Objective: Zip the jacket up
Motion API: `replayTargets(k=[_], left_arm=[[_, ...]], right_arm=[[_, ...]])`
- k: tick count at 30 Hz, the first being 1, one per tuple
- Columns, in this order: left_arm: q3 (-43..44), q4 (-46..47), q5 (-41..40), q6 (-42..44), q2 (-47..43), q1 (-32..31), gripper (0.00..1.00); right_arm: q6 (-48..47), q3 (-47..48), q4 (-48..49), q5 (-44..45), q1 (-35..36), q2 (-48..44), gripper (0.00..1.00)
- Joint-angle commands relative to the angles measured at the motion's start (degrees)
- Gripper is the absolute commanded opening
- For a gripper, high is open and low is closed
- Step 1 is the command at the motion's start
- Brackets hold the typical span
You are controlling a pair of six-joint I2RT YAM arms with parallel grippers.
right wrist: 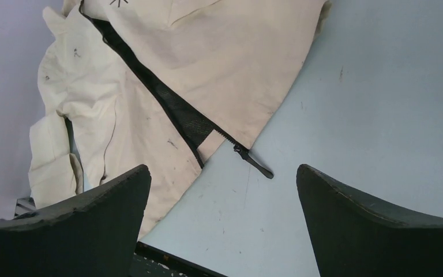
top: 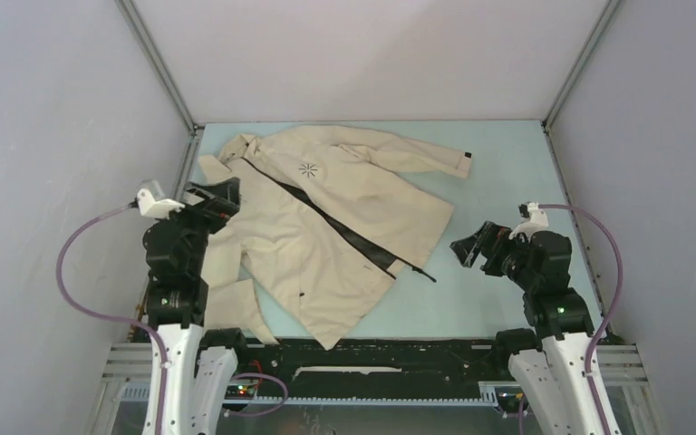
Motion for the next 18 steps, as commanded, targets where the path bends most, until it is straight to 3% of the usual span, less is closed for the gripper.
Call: replayTargets(k=[1,5,7,12,18], left_arm=[[-3.8,11.3,18.4,-3.1,4.8,-0.1,0.98],[-6.4,19.0,27.0,-6.8,11.5,-2.0,0.98],[-7.3,19.9,26.8,-7.2,14.5,-7.5,0.98],[-6.6,18.5,18.8,-6.0,24.0,-28.0,0.98],[-9.0,35.4,18.6,-17.1,38.7,-39.2,0.98]], right_arm=[[1.4,-2.2,3.9,-0.7,-0.4,0.9,1.00],[3.8,-3.6,6.2,-3.5,-1.2,4.5,1.00],[4.5,-5.0,8.3,-7.4,-3.1,5.2,1.00],[5.9,-9.2,14.0,-12.5,-5.0,4.0,1.00],[10.2,-13.8,24.5,-18.8,-5.0,10.8,1.00]])
